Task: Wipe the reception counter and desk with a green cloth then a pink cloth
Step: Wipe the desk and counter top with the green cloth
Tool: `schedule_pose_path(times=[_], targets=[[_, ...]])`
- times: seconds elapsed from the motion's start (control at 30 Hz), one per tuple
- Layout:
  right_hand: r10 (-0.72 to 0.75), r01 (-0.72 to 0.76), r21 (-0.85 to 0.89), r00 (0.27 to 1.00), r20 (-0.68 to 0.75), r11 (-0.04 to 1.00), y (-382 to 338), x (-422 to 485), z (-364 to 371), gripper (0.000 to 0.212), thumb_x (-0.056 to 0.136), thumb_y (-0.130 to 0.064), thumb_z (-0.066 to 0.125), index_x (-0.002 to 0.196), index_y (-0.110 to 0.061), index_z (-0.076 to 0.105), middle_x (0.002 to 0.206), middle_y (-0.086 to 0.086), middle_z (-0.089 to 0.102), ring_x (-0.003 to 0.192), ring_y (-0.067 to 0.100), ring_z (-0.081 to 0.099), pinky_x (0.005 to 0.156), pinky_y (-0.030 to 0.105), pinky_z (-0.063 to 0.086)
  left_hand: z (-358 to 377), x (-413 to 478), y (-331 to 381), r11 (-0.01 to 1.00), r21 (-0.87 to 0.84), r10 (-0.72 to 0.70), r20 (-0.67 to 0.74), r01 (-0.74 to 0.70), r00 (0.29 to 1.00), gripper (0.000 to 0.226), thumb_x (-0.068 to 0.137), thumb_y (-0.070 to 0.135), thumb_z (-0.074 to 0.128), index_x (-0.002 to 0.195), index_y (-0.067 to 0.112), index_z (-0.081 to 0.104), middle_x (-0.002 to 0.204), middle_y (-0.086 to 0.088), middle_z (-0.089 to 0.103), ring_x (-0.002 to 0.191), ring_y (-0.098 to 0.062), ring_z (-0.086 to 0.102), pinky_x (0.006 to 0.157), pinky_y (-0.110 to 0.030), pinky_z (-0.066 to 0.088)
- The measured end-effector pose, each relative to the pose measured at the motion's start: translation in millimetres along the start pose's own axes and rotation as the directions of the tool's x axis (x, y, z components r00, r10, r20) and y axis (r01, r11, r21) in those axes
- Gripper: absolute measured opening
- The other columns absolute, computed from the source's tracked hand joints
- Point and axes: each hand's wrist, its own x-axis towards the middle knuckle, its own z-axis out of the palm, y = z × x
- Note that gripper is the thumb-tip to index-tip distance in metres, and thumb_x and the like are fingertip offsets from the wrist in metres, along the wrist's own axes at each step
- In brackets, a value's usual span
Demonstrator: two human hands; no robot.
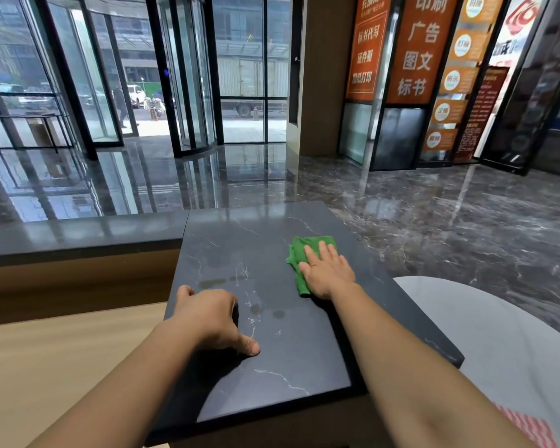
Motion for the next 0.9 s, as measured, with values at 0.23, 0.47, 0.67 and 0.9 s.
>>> schedule_pose_path(times=[0.23, 0.47, 0.67, 0.9], targets=[[0.176, -0.176, 0.003, 0.984, -0.022, 0.984, 61.5, 1.0, -13.4, 0.058, 0.104, -0.044, 0.015, 0.157, -0.025, -0.001, 0.163, 0.008, -0.014, 0.150, 0.024, -0.011, 0.122, 0.043, 0.000, -0.9, -1.4, 1.1, 1.000, -0.012, -0.001, 0.000, 0.001, 1.000, 0.068, 0.054, 0.082, 0.065, 0.090, 0.025, 0.059, 0.090, 0.011, 0.063, 0.091, -0.013, 0.054, 0.108, -0.045, 0.018], [0.255, -0.254, 0.037, 0.966, -0.030, 0.967, 31.1, -9.4, -6.0, 0.059, 0.103, -0.043, 0.016, 0.157, -0.024, -0.002, 0.162, 0.010, -0.017, 0.149, 0.029, -0.014, 0.121, 0.046, -0.002, -0.3, -4.6, 1.2, 1.000, -0.029, 0.011, -0.003, -0.011, 1.000, 0.065, 0.055, 0.080, 0.066, 0.089, 0.025, 0.060, 0.092, 0.010, 0.065, 0.096, -0.013, 0.057, 0.112, -0.046, 0.012], [0.079, -0.079, 0.003, 0.997, -0.013, 0.997, -30.1, -32.3, 8.7, 0.060, 0.104, -0.045, 0.017, 0.156, -0.024, -0.003, 0.161, 0.011, -0.018, 0.149, 0.029, -0.016, 0.121, 0.045, -0.003, -4.3, -1.0, 2.5, 1.000, -0.007, 0.028, 0.007, -0.028, 1.000, 0.062, 0.054, 0.080, 0.068, 0.082, 0.026, 0.058, 0.089, 0.010, 0.064, 0.099, -0.014, 0.057, 0.112, -0.048, 0.010], [-0.086, 0.086, -0.019, 0.996, 0.023, 0.996, -52.9, -40.7, 16.5, 0.060, 0.104, -0.048, 0.015, 0.156, -0.026, -0.003, 0.162, 0.010, -0.017, 0.149, 0.026, -0.016, 0.121, 0.044, -0.004, -5.5, 0.0, 5.6, 0.999, 0.023, 0.029, 0.024, -0.030, 0.999, 0.061, 0.057, 0.080, 0.066, 0.084, 0.026, 0.058, 0.087, 0.011, 0.061, 0.105, -0.016, 0.057, 0.114, -0.048, 0.009]])
